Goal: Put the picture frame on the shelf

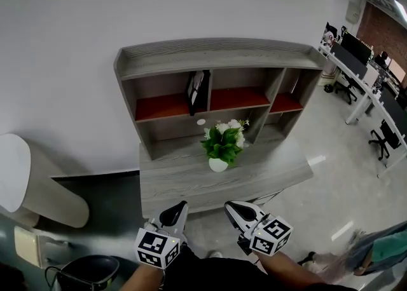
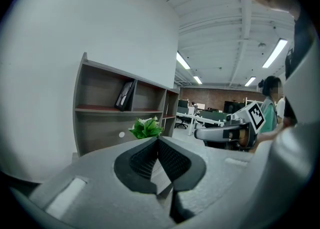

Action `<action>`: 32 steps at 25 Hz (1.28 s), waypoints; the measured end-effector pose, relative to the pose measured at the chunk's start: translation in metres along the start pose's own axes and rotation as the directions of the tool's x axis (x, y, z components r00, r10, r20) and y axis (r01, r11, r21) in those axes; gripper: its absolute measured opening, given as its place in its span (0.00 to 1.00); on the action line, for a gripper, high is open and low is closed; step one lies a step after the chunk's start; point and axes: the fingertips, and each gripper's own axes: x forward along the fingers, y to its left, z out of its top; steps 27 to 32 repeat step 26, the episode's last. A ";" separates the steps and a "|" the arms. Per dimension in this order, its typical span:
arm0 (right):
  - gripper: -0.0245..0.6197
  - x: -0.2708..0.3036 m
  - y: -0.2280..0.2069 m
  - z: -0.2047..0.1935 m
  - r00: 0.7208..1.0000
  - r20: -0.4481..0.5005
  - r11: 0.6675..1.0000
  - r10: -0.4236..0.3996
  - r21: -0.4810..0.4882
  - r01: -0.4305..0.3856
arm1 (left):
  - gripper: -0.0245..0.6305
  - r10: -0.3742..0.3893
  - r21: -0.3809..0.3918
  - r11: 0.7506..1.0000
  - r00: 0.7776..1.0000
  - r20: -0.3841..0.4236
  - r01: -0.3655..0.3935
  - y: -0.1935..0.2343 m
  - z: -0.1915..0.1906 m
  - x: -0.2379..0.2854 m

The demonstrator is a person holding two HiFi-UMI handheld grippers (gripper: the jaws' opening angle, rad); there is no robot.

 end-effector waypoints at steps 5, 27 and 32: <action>0.06 -0.001 -0.001 -0.002 1.000 -0.004 1.000 0.002 0.009 -0.002 | 0.05 -0.001 0.001 1.000 1.000 0.002 0.001 -0.001 0.001 0.001; 0.06 0.001 -0.002 0.000 1.000 -0.002 1.000 -0.003 0.004 0.003 | 0.05 0.003 0.001 1.000 1.000 0.006 -0.003 0.002 0.005 0.001; 0.06 0.001 -0.002 0.000 1.000 -0.002 1.000 -0.003 0.004 0.003 | 0.05 0.003 0.001 1.000 1.000 0.006 -0.003 0.002 0.005 0.001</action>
